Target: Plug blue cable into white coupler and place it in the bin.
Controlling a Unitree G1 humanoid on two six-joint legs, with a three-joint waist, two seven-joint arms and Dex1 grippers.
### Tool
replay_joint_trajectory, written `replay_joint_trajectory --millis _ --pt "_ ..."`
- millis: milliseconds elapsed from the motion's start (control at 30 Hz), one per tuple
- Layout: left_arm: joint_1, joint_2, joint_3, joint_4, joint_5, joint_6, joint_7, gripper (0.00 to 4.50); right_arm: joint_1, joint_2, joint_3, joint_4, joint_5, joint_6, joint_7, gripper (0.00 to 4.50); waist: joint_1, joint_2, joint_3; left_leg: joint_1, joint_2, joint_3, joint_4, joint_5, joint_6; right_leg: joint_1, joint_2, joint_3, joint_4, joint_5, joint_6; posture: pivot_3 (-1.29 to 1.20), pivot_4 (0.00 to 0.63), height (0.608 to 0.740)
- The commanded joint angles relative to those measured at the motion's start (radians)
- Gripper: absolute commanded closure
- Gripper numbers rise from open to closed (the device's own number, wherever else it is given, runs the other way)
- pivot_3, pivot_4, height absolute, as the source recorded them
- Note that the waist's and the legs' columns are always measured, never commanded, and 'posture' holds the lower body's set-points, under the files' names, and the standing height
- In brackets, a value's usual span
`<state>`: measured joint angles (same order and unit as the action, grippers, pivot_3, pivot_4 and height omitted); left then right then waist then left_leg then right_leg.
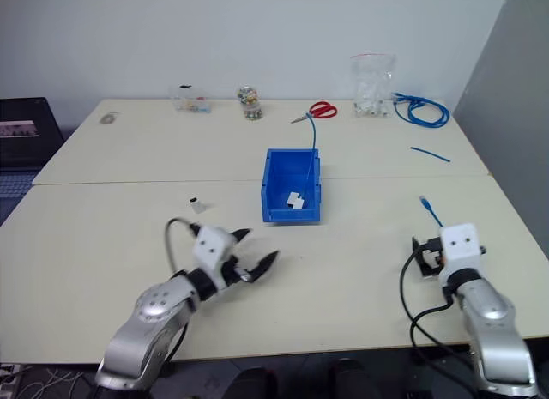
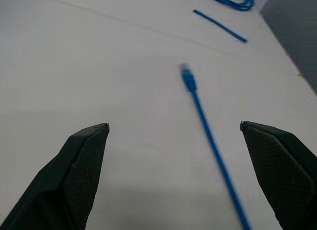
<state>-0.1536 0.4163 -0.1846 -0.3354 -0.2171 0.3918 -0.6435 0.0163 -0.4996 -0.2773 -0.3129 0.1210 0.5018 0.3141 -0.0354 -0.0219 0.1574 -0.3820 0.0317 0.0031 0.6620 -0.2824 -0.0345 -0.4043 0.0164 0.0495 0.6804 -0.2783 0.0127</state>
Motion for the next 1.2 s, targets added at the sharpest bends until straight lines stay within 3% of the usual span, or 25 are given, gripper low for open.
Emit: replay_joint_trajectory --millis 33,167,333,500,767,867,1200 --pt "-0.171 -0.018 -0.092 0.123 -0.015 -0.05 -0.159 0.07 -0.105 -0.093 -0.041 0.15 0.072 0.028 0.126 0.02 0.0 0.0 0.001 0.0 -0.001 0.001 0.0 0.0 0.0 0.0 0.0 -0.001 0.0 0.0 0.0 0.0 0.15 0.74" --pt "-0.341 -0.058 -0.166 0.326 0.01 -0.125 -0.294 0.07 -0.239 -0.177 -0.018 0.365 0.125 0.027 0.277 0.02 0.001 0.0 0.002 -0.001 -0.002 0.001 0.0 0.001 0.002 0.0 0.0 -0.002 0.0 0.0 0.0 0.0 0.15 0.74" --pt "-0.455 -0.115 -0.165 0.452 -0.003 -0.144 -0.355 0.07 -0.376 -0.243 0.073 0.597 0.064 -0.074 0.373 0.02 0.002 0.0 0.002 -0.002 -0.002 0.001 0.0 0.001 0.002 0.0 0.0 -0.001 -0.001 0.001 -0.002 0.0 0.15 0.74" --pt "-0.495 -0.132 -0.158 0.482 0.002 -0.158 -0.383 0.07 -0.485 -0.265 0.12 0.814 0.031 -0.124 0.421 0.02 0.004 0.0 0.003 -0.004 -0.003 0.001 0.0 0.001 0.002 -0.001 -0.001 -0.001 -0.001 0.002 -0.004 0.0 0.15 0.74" --pt "-0.462 -0.158 -0.146 0.407 -0.03 -0.079 -0.358 0.07 -0.588 -0.249 0.076 1.029 0.056 -0.103 0.397 0.02 0.006 0.0 0.003 -0.005 -0.003 -0.001 0.001 0.001 0.002 0.0 -0.004 0.0 0.0 0.002 -0.003 0.0 0.15 0.74" --pt "-0.443 -0.162 -0.146 0.377 -0.041 -0.053 -0.357 0.0 -0.585 -0.247 0.081 1.024 0.067 -0.104 0.422 0.51 0.006 0.0 0.003 -0.005 -0.003 -0.001 0.002 0.001 0.002 0.0 -0.004 0.0 0.0 0.002 -0.003 0.0 0.15 0.74" --pt "-0.433 -0.134 -0.165 0.361 -0.013 -0.076 -0.384 0.0 -0.519 -0.238 0.152 0.962 0.015 -0.231 0.465 3.06 0.004 0.0 0.003 -0.004 -0.003 -0.002 0.002 0.001 0.002 0.0 -0.003 0.0 0.0 0.002 -0.003 0.0 0.15 0.74"
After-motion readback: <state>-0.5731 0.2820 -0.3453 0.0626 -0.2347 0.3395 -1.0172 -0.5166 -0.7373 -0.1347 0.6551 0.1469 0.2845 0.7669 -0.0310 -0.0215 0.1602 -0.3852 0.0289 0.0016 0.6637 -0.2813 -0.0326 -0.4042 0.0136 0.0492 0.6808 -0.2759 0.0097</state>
